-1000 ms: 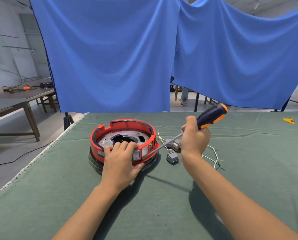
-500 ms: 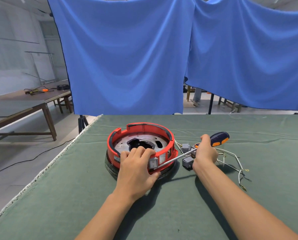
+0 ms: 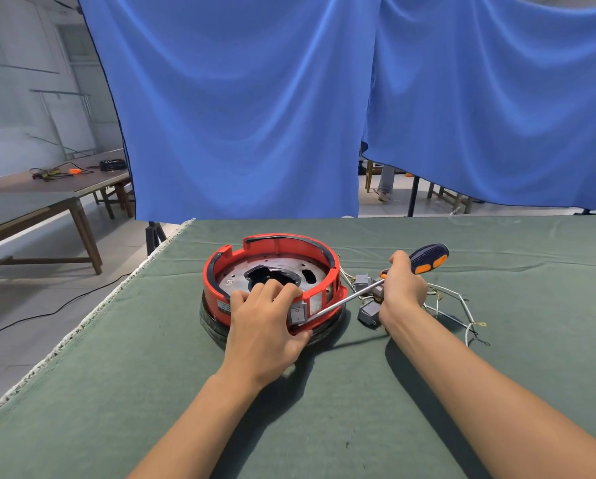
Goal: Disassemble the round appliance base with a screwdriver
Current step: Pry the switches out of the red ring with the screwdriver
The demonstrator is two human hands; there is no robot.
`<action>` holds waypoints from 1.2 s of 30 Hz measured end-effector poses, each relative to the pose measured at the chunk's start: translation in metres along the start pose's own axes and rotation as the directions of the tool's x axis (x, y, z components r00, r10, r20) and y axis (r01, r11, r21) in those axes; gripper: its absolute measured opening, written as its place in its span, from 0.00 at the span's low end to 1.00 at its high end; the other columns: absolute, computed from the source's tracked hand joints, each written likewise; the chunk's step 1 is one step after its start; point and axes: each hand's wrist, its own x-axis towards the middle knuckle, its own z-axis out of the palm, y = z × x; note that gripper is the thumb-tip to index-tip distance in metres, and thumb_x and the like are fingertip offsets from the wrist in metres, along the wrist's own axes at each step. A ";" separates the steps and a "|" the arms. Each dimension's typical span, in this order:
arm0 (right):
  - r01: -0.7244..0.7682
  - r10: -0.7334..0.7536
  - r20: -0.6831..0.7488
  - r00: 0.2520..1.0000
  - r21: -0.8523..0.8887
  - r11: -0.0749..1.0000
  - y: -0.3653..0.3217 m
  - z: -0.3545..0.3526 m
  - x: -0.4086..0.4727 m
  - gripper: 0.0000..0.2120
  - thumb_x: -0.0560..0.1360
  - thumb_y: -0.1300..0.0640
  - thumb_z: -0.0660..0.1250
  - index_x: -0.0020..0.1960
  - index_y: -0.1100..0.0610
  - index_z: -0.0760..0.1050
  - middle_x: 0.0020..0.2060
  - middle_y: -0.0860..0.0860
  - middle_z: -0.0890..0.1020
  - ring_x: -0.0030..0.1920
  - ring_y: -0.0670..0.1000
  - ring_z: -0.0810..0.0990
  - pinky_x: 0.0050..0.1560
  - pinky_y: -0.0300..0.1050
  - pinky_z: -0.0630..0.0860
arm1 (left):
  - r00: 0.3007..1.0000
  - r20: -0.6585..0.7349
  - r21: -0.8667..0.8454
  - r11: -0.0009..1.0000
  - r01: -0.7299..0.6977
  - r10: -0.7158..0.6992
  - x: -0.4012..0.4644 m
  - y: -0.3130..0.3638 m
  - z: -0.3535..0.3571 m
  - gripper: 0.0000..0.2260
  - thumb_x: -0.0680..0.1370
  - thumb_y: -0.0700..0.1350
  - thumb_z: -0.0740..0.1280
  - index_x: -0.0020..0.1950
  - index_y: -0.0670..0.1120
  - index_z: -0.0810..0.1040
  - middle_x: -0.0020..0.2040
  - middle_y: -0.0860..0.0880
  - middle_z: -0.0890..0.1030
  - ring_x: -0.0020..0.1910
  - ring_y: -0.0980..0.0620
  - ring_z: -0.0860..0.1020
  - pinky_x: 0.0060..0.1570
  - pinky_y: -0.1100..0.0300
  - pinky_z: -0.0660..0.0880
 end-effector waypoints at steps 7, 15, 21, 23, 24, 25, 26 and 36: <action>0.072 -0.069 -0.058 0.996 0.047 0.996 -0.001 -0.015 -0.010 0.11 0.71 0.50 0.63 0.34 0.55 0.71 0.26 0.46 0.75 0.25 0.47 0.71 0.27 0.41 0.63 | 1.000 0.000 -0.002 1.000 0.001 -0.001 0.001 0.001 -0.001 0.20 0.62 0.51 0.76 0.51 0.49 0.78 0.45 0.51 0.78 0.45 0.46 0.76 0.44 0.54 0.59; 0.035 -0.033 -0.057 0.998 0.025 0.999 0.008 -0.023 -0.003 0.10 0.71 0.51 0.63 0.35 0.55 0.71 0.28 0.45 0.75 0.28 0.47 0.70 0.28 0.43 0.63 | 1.000 0.017 -0.013 1.000 -0.017 0.017 0.000 0.000 0.000 0.21 0.63 0.52 0.76 0.53 0.49 0.77 0.47 0.52 0.78 0.46 0.47 0.76 0.44 0.54 0.59; -0.046 0.048 -0.038 0.998 0.044 0.998 0.015 -0.007 0.009 0.08 0.68 0.51 0.64 0.36 0.56 0.71 0.30 0.47 0.76 0.29 0.48 0.72 0.29 0.42 0.66 | 0.999 0.015 -0.103 0.994 -0.043 0.045 0.001 -0.005 -0.004 0.20 0.65 0.53 0.73 0.55 0.49 0.78 0.49 0.54 0.79 0.49 0.49 0.77 0.46 0.55 0.60; -0.044 0.046 -0.038 0.998 0.056 0.998 0.013 -0.008 0.014 0.09 0.68 0.51 0.64 0.35 0.55 0.70 0.28 0.47 0.75 0.27 0.48 0.70 0.28 0.41 0.65 | 0.999 0.012 -0.111 0.993 -0.048 0.050 0.001 -0.006 -0.005 0.20 0.65 0.54 0.71 0.55 0.49 0.78 0.49 0.54 0.79 0.49 0.50 0.77 0.47 0.56 0.60; -0.038 0.040 -0.039 0.998 0.057 0.998 0.011 -0.011 0.016 0.09 0.67 0.51 0.64 0.34 0.55 0.70 0.27 0.47 0.73 0.26 0.49 0.69 0.27 0.42 0.64 | 0.999 0.014 -0.115 0.992 -0.051 0.053 0.001 -0.007 -0.005 0.20 0.65 0.54 0.71 0.55 0.49 0.78 0.49 0.54 0.79 0.49 0.50 0.77 0.47 0.56 0.60; -0.033 0.036 -0.043 0.998 0.055 0.998 0.009 -0.015 0.019 0.09 0.67 0.51 0.64 0.33 0.55 0.69 0.27 0.48 0.72 0.26 0.49 0.67 0.27 0.43 0.62 | 0.998 0.016 -0.118 0.992 -0.052 0.054 0.001 -0.007 -0.005 0.21 0.65 0.55 0.70 0.55 0.49 0.78 0.49 0.55 0.79 0.49 0.50 0.77 0.47 0.56 0.60; -0.031 0.034 -0.049 0.998 0.056 0.998 0.006 -0.019 0.021 0.09 0.66 0.51 0.63 0.33 0.55 0.68 0.27 0.48 0.72 0.26 0.49 0.65 0.27 0.44 0.60 | 0.998 0.016 -0.120 0.991 -0.053 0.055 0.002 -0.007 -0.005 0.21 0.65 0.55 0.71 0.56 0.49 0.78 0.50 0.54 0.79 0.50 0.50 0.76 0.47 0.56 0.61; 0.170 -0.167 -0.034 0.985 0.252 0.953 -0.046 -0.037 -0.002 0.12 0.68 0.51 0.65 0.31 0.55 0.67 0.23 0.47 0.71 0.23 0.48 0.62 0.27 0.43 0.57 | 0.999 -0.033 -0.180 0.983 0.023 -0.029 0.000 -0.002 -0.003 0.21 0.65 0.57 0.73 0.52 0.47 0.77 0.48 0.54 0.79 0.50 0.50 0.74 0.57 0.56 0.61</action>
